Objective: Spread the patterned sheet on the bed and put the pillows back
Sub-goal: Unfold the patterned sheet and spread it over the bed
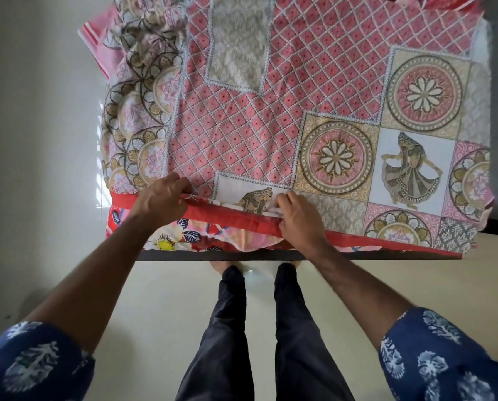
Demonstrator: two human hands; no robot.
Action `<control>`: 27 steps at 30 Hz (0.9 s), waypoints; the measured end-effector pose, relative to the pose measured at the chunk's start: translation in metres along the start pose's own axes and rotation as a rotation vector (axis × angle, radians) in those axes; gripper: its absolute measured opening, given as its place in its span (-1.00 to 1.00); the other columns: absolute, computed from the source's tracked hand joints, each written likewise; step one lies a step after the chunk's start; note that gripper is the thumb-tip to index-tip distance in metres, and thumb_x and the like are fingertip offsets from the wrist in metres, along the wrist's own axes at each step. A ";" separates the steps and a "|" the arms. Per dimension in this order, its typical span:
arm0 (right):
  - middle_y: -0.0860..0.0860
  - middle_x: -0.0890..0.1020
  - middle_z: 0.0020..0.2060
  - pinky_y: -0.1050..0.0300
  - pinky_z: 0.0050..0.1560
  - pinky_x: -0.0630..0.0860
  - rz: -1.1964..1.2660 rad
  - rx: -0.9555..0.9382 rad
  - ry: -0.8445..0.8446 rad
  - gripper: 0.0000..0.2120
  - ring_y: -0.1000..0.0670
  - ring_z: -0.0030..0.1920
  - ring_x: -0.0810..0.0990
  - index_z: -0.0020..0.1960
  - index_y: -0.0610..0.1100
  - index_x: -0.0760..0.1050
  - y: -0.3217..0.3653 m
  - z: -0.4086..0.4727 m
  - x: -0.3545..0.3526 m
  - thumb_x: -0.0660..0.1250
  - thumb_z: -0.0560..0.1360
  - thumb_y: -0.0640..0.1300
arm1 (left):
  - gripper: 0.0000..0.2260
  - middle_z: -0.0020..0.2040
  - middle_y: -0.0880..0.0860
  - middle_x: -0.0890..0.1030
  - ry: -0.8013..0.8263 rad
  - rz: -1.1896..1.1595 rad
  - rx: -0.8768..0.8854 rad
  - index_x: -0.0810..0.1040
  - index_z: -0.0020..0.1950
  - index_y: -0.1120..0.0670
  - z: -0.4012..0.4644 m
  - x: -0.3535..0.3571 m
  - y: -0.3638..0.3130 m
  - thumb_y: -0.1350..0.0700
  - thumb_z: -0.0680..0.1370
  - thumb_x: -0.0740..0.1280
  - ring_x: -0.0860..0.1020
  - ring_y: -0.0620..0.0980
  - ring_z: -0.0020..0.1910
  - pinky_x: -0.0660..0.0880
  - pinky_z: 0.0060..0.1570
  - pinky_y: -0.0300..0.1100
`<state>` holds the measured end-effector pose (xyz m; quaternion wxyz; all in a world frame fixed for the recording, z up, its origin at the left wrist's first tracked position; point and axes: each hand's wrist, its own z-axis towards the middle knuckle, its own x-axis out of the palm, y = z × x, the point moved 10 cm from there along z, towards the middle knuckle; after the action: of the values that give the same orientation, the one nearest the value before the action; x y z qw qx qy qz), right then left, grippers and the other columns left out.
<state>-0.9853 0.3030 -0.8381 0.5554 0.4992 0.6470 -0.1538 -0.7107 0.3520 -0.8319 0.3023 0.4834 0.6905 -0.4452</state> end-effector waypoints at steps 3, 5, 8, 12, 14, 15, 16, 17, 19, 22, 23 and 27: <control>0.01 0.51 -0.05 0.18 -0.28 0.31 -0.020 0.088 -0.015 -0.61 0.03 -0.17 0.45 0.05 -0.09 0.44 -0.028 -0.009 -0.013 0.50 0.33 -0.33 | -0.79 -0.07 0.05 0.59 -0.065 -0.002 -0.024 0.63 0.06 0.11 -0.006 -0.003 -0.001 0.18 0.45 0.50 0.60 0.09 -0.19 0.58 -0.35 -0.08; 0.05 0.51 -0.08 0.20 -0.31 0.33 -0.025 0.147 -0.015 -0.61 0.05 -0.17 0.47 0.02 -0.06 0.45 -0.052 -0.018 -0.023 0.53 0.32 -0.31 | -0.88 -0.12 -0.02 0.55 -0.101 -0.040 -0.113 0.63 -0.03 0.04 -0.006 -0.008 0.004 0.04 0.51 0.47 0.57 0.02 -0.22 0.55 -0.36 -0.13; 0.06 0.52 -0.14 0.17 -0.31 0.36 -0.044 0.243 -0.025 -0.65 0.03 -0.19 0.49 -0.05 -0.05 0.48 -0.093 -0.034 -0.042 0.57 0.30 -0.26 | -0.90 -0.11 -0.02 0.54 -0.121 -0.029 -0.130 0.66 -0.02 0.07 -0.003 -0.010 0.002 0.06 0.55 0.45 0.57 0.03 -0.25 0.56 -0.39 -0.12; 0.08 0.52 -0.17 0.19 -0.32 0.39 0.086 0.280 -0.043 -0.84 -0.05 -0.20 0.60 -0.07 -0.09 0.58 -0.140 -0.046 -0.072 0.51 0.41 -0.23 | -0.89 -0.11 0.12 0.67 -0.273 0.068 -0.042 0.72 0.01 0.13 -0.005 -0.028 -0.022 0.17 0.60 0.39 0.61 0.07 -0.36 0.47 -0.46 -0.16; 0.06 0.52 -0.11 0.20 -0.32 0.40 0.098 0.290 -0.152 -0.88 -0.03 -0.19 0.58 -0.02 -0.10 0.60 -0.155 -0.049 -0.100 0.47 0.46 -0.20 | -0.85 -0.13 0.04 0.73 -0.389 -0.089 -0.271 0.70 0.03 0.01 -0.011 -0.041 -0.005 0.02 0.63 0.34 0.63 0.06 -0.37 0.49 -0.44 -0.17; 0.04 0.53 -0.08 0.20 -0.31 0.38 0.075 0.314 -0.236 -0.88 -0.02 -0.19 0.56 0.00 -0.11 0.58 -0.162 -0.052 -0.116 0.46 0.47 -0.19 | -0.85 -0.14 0.01 0.74 -0.451 -0.206 -0.428 0.66 0.06 -0.04 -0.016 -0.042 0.007 -0.05 0.61 0.34 0.65 0.07 -0.34 0.54 -0.39 -0.12; 0.01 0.55 -0.06 0.17 -0.29 0.39 0.041 0.344 -0.310 -0.86 -0.03 -0.16 0.55 0.01 -0.12 0.55 -0.168 -0.054 -0.130 0.45 0.48 -0.19 | -0.83 -0.13 0.00 0.73 -0.513 -0.341 -0.569 0.60 0.07 -0.07 -0.022 -0.042 0.013 -0.11 0.58 0.35 0.66 0.07 -0.30 0.58 -0.31 -0.05; -0.03 0.56 -0.04 0.12 -0.24 0.43 -0.002 0.365 -0.359 -0.83 -0.05 -0.13 0.54 0.02 -0.13 0.52 -0.171 -0.056 -0.139 0.45 0.47 -0.20 | -0.80 -0.11 0.00 0.72 -0.561 -0.486 -0.677 0.54 0.08 -0.06 -0.026 -0.033 0.018 -0.13 0.55 0.37 0.66 0.06 -0.26 0.60 -0.23 -0.02; -0.06 0.55 -0.08 0.03 -0.15 0.46 -0.108 0.347 -0.382 -0.81 -0.08 -0.11 0.52 0.00 -0.13 0.45 -0.167 -0.054 -0.139 0.42 0.45 -0.27 | -0.75 -0.05 0.03 0.65 -0.612 -0.763 -0.787 0.44 0.07 0.01 -0.029 -0.010 0.012 -0.05 0.54 0.43 0.62 0.03 -0.15 0.59 -0.08 -0.04; 0.00 0.47 -0.23 -0.01 -0.10 0.39 -0.211 0.215 -0.351 -0.87 -0.10 -0.17 0.49 -0.11 -0.13 0.49 -0.148 -0.054 -0.122 0.27 0.45 -0.33 | -0.68 -0.08 -0.02 0.49 -0.657 -1.184 -0.922 0.33 -0.01 0.00 -0.033 0.029 -0.010 0.08 0.52 0.49 0.55 0.02 -0.04 0.60 -0.01 -0.19; 0.01 0.48 -0.25 -0.03 -0.07 0.40 -0.206 0.187 -0.340 -0.86 -0.10 -0.20 0.50 -0.14 -0.13 0.54 -0.142 -0.057 -0.114 0.27 0.43 -0.34 | -0.67 -0.07 -0.02 0.46 -0.716 -1.280 -0.977 0.31 0.02 0.03 -0.039 0.038 -0.016 0.14 0.52 0.49 0.52 -0.01 -0.05 0.57 -0.05 -0.32; -0.01 0.65 -0.17 0.00 -0.07 0.50 -0.127 0.269 -0.229 -0.80 -0.07 -0.18 0.61 0.09 -0.16 0.62 -0.133 -0.075 -0.083 0.40 0.47 -0.25 | -0.49 0.16 0.10 0.46 -1.048 -1.579 -1.197 0.25 0.17 0.06 -0.071 0.066 -0.025 0.29 0.44 0.51 0.57 0.02 0.06 0.64 -0.01 -0.15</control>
<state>-1.1463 0.2598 -0.7882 0.5428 0.5063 0.5835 -0.3294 -0.7562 0.4394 -0.8502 0.3723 -0.5602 0.6940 -0.2569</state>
